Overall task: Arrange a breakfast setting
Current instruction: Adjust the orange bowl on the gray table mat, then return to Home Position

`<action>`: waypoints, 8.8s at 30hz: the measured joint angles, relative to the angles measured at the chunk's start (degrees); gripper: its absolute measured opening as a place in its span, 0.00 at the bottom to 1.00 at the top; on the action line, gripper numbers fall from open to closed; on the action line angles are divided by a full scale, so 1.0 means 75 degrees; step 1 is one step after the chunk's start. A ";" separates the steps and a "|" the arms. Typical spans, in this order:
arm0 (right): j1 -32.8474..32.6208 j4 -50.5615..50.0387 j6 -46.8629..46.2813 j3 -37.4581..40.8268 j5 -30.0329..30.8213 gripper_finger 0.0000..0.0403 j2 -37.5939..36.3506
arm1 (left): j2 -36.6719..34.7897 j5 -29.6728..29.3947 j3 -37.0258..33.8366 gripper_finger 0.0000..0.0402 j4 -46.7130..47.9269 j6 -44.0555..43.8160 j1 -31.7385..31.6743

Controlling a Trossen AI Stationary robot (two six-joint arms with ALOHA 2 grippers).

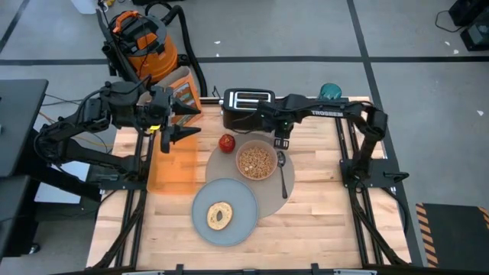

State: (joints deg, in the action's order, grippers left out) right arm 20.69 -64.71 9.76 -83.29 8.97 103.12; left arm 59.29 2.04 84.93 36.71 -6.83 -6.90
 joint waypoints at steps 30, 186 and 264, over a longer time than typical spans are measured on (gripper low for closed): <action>-0.2183 0.3067 -0.3623 0.1807 -0.0539 0.07 -0.4632 | 0.0001 0.0006 -0.0003 0.72 -0.0017 -0.0195 0.0000; -0.3632 0.5606 -0.2805 0.1684 -0.1338 0.02 0.0314 | -0.6408 0.0769 -1.0885 0.08 -0.5648 0.0082 0.0360; -0.3437 0.9024 -0.2665 1.1051 -0.1278 0.06 -1.3736 | -0.7869 -0.0011 -1.0893 0.08 -0.4605 0.0284 0.0344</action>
State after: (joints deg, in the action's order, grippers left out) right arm -5.08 2.98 -10.22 -0.40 -0.61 0.10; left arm 0.27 1.96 3.22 2.17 -4.70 -4.32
